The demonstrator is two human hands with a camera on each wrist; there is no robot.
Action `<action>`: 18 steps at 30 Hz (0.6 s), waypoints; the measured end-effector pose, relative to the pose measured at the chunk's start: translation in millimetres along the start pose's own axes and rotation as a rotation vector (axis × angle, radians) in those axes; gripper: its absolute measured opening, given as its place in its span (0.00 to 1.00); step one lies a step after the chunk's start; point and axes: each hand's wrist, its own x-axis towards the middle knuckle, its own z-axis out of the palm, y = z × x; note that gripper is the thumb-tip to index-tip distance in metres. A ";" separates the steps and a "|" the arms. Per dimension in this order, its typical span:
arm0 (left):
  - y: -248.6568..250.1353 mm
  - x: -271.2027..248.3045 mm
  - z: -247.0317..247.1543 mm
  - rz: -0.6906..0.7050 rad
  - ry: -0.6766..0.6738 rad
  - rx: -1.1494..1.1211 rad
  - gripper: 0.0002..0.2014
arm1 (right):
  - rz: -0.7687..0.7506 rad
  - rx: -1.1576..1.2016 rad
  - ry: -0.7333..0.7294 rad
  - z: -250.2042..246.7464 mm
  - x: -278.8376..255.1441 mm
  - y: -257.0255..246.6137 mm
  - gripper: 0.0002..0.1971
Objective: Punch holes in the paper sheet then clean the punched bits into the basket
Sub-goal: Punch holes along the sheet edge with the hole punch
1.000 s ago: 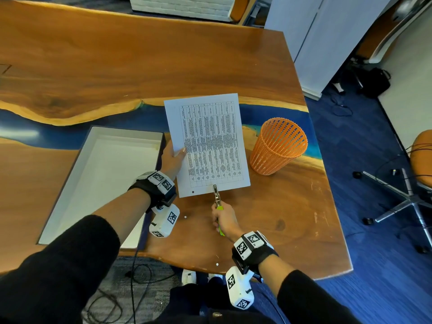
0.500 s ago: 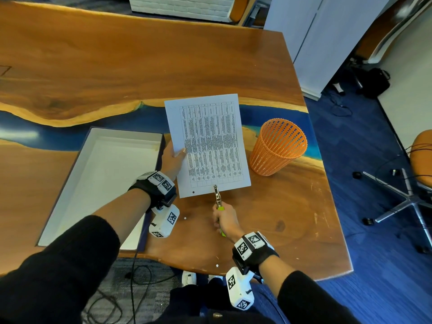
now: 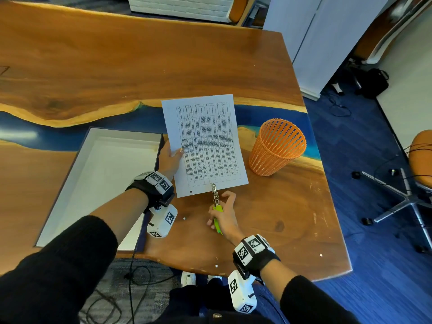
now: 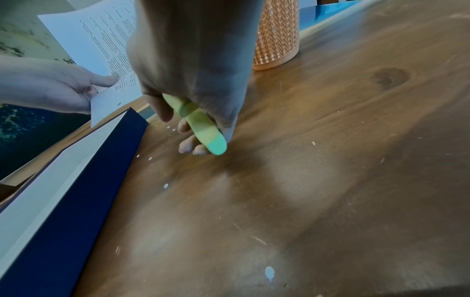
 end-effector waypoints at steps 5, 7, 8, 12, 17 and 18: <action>2.2 -1.9 -1.6 -0.005 0.011 -0.005 0.21 | -0.078 -0.016 -0.029 -2.2 -1.6 -5.6 0.40; 3.0 -2.1 -1.9 -0.001 0.013 -0.008 0.21 | -0.110 -0.032 -0.042 -3.2 -1.2 -5.9 0.40; 3.2 -1.9 -1.9 -0.001 0.017 -0.006 0.21 | -0.124 -0.037 -0.041 -3.7 -1.1 -5.8 0.39; 4.9 -3.3 -1.8 -0.005 0.014 -0.008 0.22 | -0.149 -0.043 -0.003 -4.8 -0.4 -2.6 0.38; 4.5 -5.0 -2.0 -0.014 0.019 -0.001 0.22 | -0.146 -0.032 0.011 -6.5 2.3 1.3 0.37; 4.2 -4.8 -2.1 -0.025 0.022 0.000 0.22 | -0.144 -0.032 0.008 -6.9 2.3 1.2 0.37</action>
